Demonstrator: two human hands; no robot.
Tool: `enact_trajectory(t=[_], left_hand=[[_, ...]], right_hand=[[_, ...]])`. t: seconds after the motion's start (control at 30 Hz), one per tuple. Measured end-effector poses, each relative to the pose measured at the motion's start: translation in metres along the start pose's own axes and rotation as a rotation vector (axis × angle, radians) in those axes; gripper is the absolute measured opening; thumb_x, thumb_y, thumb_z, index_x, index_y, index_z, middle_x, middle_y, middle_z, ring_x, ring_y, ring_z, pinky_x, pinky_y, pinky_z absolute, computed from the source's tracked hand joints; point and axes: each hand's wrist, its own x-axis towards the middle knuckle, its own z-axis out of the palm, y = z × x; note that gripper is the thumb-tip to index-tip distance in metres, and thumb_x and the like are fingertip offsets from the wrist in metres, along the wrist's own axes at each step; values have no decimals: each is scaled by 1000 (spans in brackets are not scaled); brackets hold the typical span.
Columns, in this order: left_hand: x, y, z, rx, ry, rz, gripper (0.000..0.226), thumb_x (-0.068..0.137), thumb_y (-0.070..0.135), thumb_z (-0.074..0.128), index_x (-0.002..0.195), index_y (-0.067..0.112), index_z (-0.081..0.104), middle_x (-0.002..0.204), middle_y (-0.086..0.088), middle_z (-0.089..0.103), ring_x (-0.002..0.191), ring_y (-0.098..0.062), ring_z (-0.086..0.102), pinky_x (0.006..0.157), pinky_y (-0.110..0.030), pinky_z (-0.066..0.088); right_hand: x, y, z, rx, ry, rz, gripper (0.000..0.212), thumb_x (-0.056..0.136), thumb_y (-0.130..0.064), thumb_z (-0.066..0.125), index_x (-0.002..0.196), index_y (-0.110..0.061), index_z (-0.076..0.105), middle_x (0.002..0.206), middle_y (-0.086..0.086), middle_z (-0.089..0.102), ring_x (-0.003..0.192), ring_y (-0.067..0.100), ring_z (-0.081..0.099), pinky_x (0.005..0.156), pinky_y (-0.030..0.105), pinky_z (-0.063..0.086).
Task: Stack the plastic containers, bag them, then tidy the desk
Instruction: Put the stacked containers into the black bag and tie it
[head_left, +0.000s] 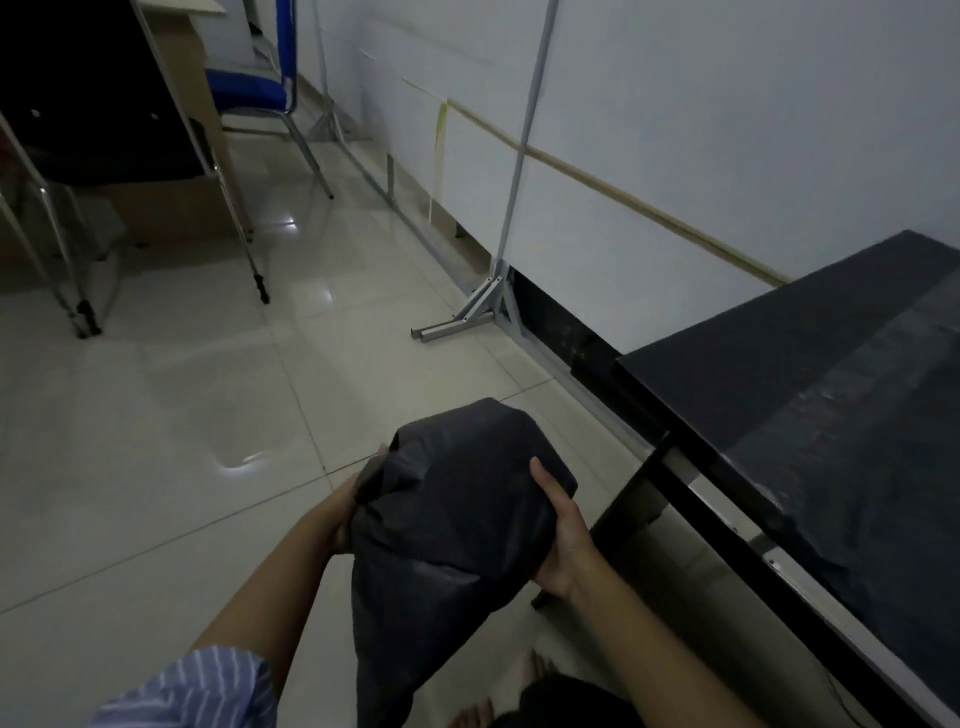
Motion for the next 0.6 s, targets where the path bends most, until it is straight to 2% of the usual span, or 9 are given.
enact_trajectory(t=[0.07,0.13,0.2,0.27,0.33,0.4,0.47,0.53,0.6], left_hand=[[32,-5,-9,-96,-39,-42,71,83,73,43,95,13,79,111,-20,70,87,-30,73,71,-37,57],[56,-12,-19,-127,-66,-72,92,71,85,44,118,9,67,120,-16,67,107,-36,66,89,-47,50],[80,-24,-27,-127,-99,-95,109,63,91,46,130,6,54,130,-18,61,121,-39,56,102,-52,42],[98,-35,-28,-186,-200,-97,113,62,89,51,135,4,48,135,-19,56,126,-39,52,108,-51,37],[113,-46,-22,-214,-248,-75,105,65,82,57,134,3,52,134,-18,57,124,-37,55,109,-48,38],[133,-58,-12,-119,-220,-46,93,65,73,66,129,7,58,127,-14,64,118,-34,60,102,-44,44],[156,-73,-4,-71,-153,-41,84,65,69,71,126,11,62,119,-10,69,112,-31,64,95,-40,49],[178,-91,2,-129,-130,-48,74,73,69,61,121,13,67,118,-9,70,112,-30,64,95,-38,49],[205,-115,10,-288,-105,-67,68,79,71,52,111,14,73,116,-10,70,108,-29,66,90,-37,50]], right_hand=[[28,3,-12,40,-4,-4,70,72,-58,74,125,-14,63,117,13,71,111,38,65,87,49,55],[48,3,-21,86,-9,-13,68,74,-59,71,126,-15,63,119,13,69,109,38,66,85,48,56],[71,7,-33,100,-8,-14,66,75,-61,69,125,-18,63,121,13,69,108,40,66,85,50,55],[94,10,-43,84,43,13,65,74,-64,67,123,-21,63,122,14,67,110,42,63,86,54,55],[115,16,-55,59,124,27,65,72,-66,67,121,-24,61,121,14,64,111,43,59,85,59,53],[135,23,-70,41,202,36,67,70,-69,67,121,-27,56,122,14,60,111,44,57,84,64,52],[154,29,-83,27,255,58,70,67,-72,67,119,-27,55,118,13,60,108,43,57,76,60,55],[168,34,-94,21,292,77,73,64,-74,66,118,-26,56,113,11,62,105,41,58,71,52,57],[187,41,-107,-4,335,79,80,64,-75,66,125,-25,55,117,11,62,106,40,58,74,52,56]])
